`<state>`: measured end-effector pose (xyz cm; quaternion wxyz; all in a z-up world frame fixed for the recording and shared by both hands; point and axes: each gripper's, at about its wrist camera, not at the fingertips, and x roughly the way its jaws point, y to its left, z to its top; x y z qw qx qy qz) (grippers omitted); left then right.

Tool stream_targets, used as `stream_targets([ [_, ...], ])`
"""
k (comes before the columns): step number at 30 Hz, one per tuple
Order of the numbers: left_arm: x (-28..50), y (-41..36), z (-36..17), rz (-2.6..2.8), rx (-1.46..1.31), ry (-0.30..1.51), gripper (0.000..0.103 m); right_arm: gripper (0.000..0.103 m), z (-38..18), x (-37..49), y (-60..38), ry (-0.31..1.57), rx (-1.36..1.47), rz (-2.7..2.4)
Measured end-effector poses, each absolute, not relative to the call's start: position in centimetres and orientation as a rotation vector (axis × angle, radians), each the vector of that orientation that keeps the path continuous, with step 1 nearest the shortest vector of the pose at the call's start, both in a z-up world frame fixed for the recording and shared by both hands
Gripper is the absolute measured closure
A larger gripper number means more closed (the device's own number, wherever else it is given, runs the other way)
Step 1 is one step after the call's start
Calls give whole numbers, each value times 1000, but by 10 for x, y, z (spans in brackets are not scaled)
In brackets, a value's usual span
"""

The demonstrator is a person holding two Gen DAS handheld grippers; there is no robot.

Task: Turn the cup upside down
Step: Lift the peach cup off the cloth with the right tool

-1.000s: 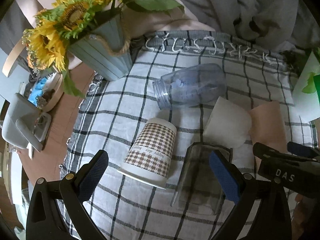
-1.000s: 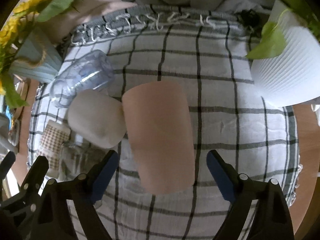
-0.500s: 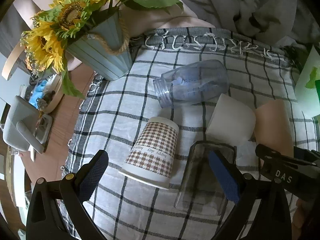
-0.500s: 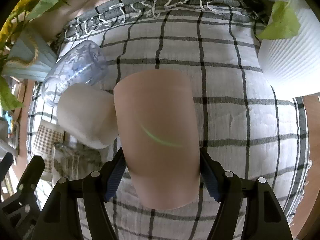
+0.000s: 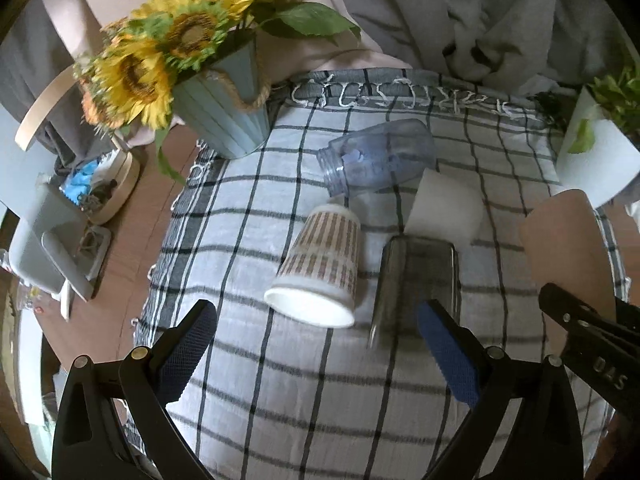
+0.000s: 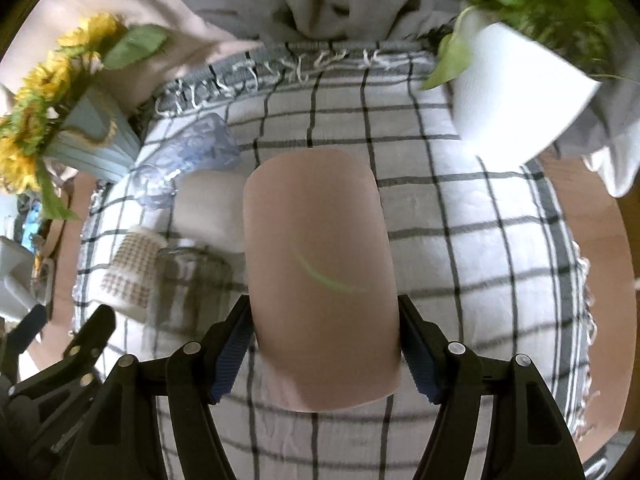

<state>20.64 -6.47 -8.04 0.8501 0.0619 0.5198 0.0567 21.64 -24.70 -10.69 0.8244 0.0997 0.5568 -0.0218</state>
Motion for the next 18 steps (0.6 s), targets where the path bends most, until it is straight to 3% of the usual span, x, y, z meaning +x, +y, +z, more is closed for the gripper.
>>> stream_targets([
  [8,161,-34,-78,95,90,1101,0,34,-85,153,-226,1136,273,-56],
  [18,111,11,-104,120,88,1167,0,34,-110,93,-180,1177,333,-70],
])
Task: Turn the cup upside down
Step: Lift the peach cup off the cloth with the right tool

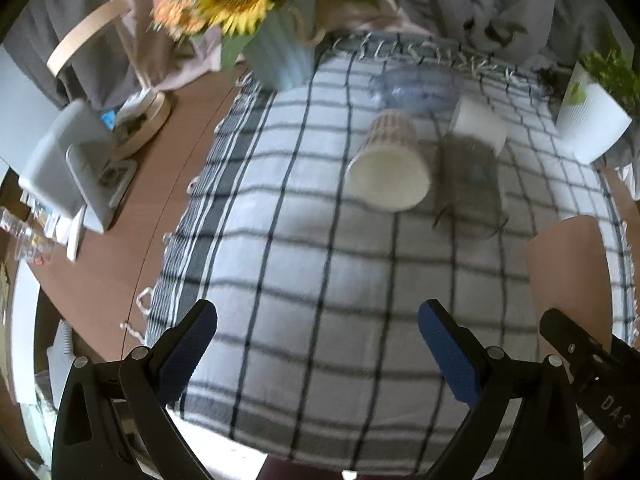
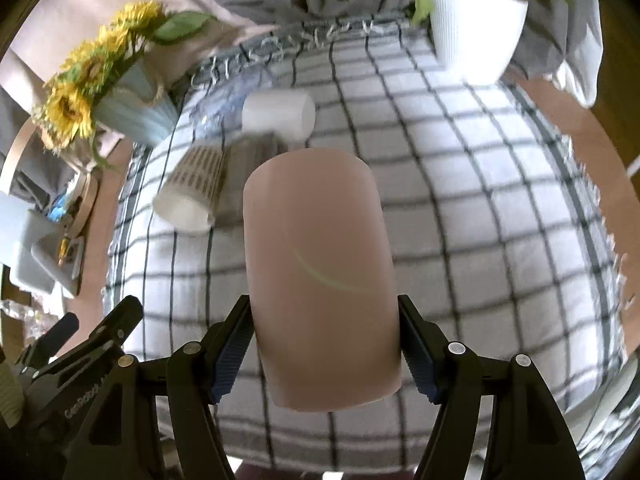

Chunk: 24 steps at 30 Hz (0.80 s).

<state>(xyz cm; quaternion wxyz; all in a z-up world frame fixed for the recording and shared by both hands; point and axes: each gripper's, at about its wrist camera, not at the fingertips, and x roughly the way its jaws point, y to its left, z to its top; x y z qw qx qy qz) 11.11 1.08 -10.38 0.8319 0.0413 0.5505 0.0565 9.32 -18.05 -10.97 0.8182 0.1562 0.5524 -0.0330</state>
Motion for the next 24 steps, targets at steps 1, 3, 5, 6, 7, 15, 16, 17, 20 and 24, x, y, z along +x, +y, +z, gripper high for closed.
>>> stream_targets([
  [1,108,17,-109,127,84,1185,0,34,-113,89,-176,1186,341,-68],
  [3,101,26,-117,135,74,1212,0,34,-119,83,-169,1195,343,-61],
  [5,96,33,-124,144,75,1231,0,34,-127,80,-160,1214,340,-54],
  [6,94,36,-127,147,74,1240,0,34,-130,79,-156,1219,339,-50],
  [7,91,40,-131,154,72,1252,0,34,-134,79,-151,1228,335,-49],
  [15,83,60,-142,182,84,1280,0,34,-153,80,-123,1257,328,-12],
  [16,83,61,-143,183,84,1284,0,34,-155,80,-121,1260,328,-10],
  [17,82,62,-143,185,88,1286,0,34,-158,81,-119,1264,329,-11],
  [20,83,63,-144,186,101,1289,0,34,-164,82,-115,1285,330,-5],
  [24,83,64,-148,186,107,1304,0,34,-170,82,-109,1313,323,15],
])
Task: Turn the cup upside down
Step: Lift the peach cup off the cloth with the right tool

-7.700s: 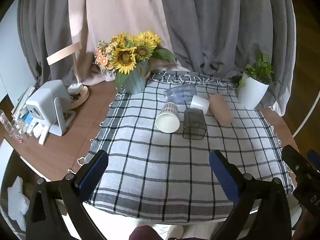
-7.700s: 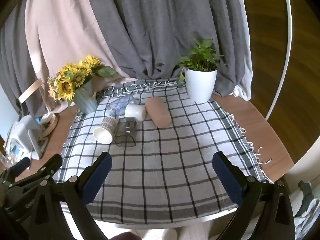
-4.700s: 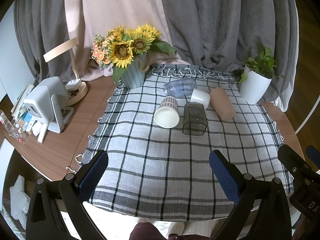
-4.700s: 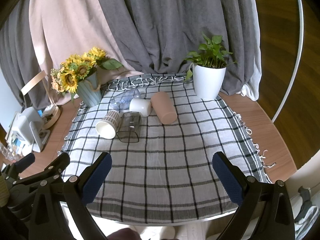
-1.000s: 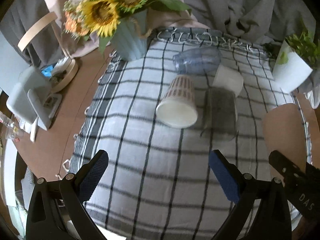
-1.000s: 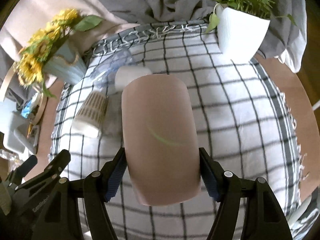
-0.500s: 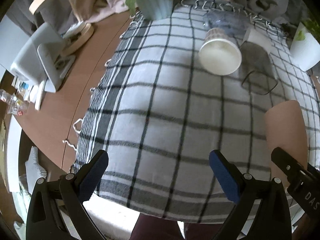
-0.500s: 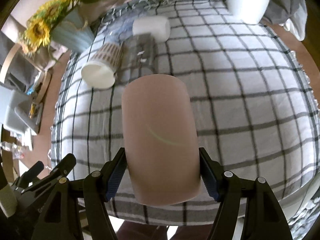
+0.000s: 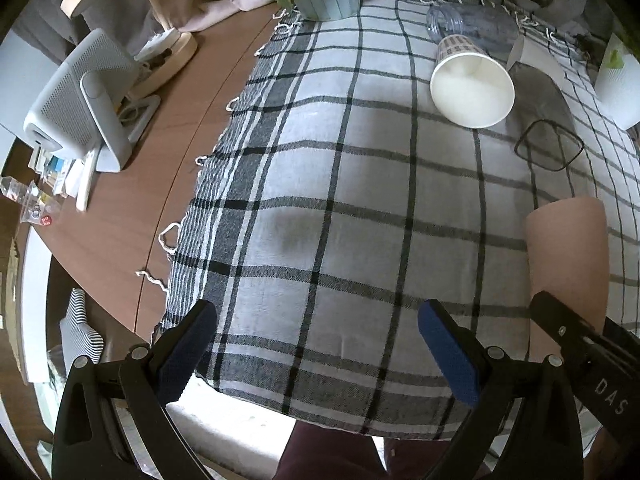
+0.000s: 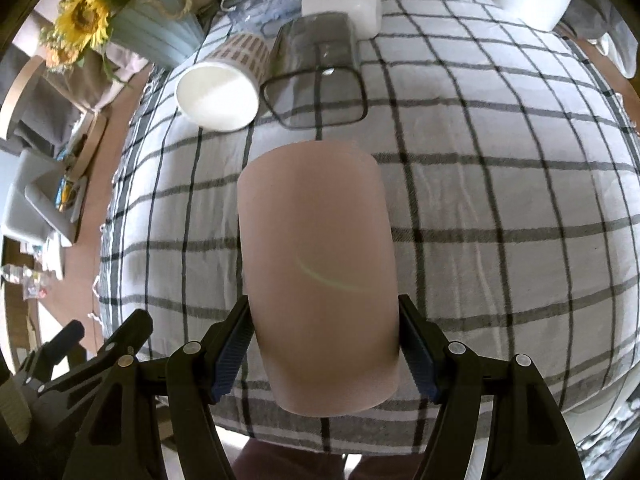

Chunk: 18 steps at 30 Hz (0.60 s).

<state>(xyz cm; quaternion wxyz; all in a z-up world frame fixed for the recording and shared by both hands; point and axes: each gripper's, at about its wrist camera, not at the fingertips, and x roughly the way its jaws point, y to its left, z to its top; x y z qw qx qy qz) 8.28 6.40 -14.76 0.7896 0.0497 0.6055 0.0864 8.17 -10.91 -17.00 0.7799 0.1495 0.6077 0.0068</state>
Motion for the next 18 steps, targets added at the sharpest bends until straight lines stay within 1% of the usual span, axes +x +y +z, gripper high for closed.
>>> stream_targets([
  [6,82,65,-150,183,92,1325,0,33,-174,81,-107,1335,309,28],
  [10,81,67,-148,183,68,1328,1,26,-171,81,-107,1328,286,36],
  [12,78,68,-144,183,55,1326,1,24,-168,80,-108,1325,293,44],
  [18,66,62,-122,172,24,1280,1,23,-138,62,-110,1266,279,60],
])
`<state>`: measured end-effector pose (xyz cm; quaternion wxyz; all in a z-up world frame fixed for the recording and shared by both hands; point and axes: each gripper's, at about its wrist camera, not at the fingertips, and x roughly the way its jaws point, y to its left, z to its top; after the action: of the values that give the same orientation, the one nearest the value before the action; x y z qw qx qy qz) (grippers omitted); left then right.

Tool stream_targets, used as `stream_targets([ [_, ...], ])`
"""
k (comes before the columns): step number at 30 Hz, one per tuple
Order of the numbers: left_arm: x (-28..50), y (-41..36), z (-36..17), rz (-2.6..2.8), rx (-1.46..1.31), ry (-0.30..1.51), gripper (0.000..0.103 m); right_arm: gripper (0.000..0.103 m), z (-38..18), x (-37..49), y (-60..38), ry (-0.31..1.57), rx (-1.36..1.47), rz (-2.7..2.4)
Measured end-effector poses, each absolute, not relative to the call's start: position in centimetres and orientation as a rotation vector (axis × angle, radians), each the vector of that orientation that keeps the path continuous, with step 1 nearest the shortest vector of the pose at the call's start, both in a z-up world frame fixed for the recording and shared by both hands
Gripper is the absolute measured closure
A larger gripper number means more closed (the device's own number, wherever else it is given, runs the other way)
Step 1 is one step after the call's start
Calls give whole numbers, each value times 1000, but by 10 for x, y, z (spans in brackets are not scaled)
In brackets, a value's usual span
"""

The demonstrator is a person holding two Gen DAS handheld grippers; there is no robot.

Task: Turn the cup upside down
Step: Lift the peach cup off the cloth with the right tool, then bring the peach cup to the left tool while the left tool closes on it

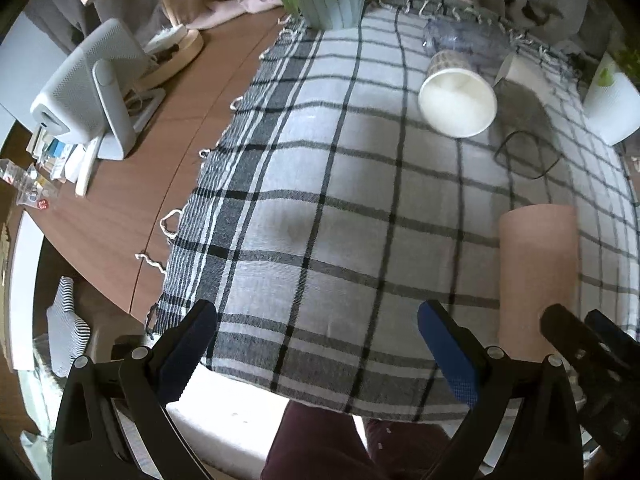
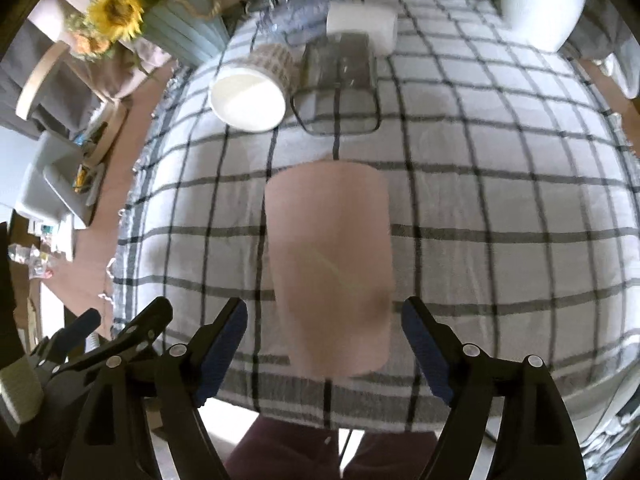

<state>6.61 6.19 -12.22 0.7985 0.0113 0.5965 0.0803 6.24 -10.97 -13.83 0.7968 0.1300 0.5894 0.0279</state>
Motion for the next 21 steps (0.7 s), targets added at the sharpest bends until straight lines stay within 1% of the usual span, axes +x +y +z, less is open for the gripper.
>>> stream_targets([
  [3,59,52,-115,144,10,1259,1,21,-117,49,-119,1208,295,56],
  [8,48,22,-110,49,33,1216,1,20,-99,31,-144,1144,290,-31],
  [21,33,-52,-127,-174,73,1208,1,20,-123,-6,-214,1193,335,-214],
])
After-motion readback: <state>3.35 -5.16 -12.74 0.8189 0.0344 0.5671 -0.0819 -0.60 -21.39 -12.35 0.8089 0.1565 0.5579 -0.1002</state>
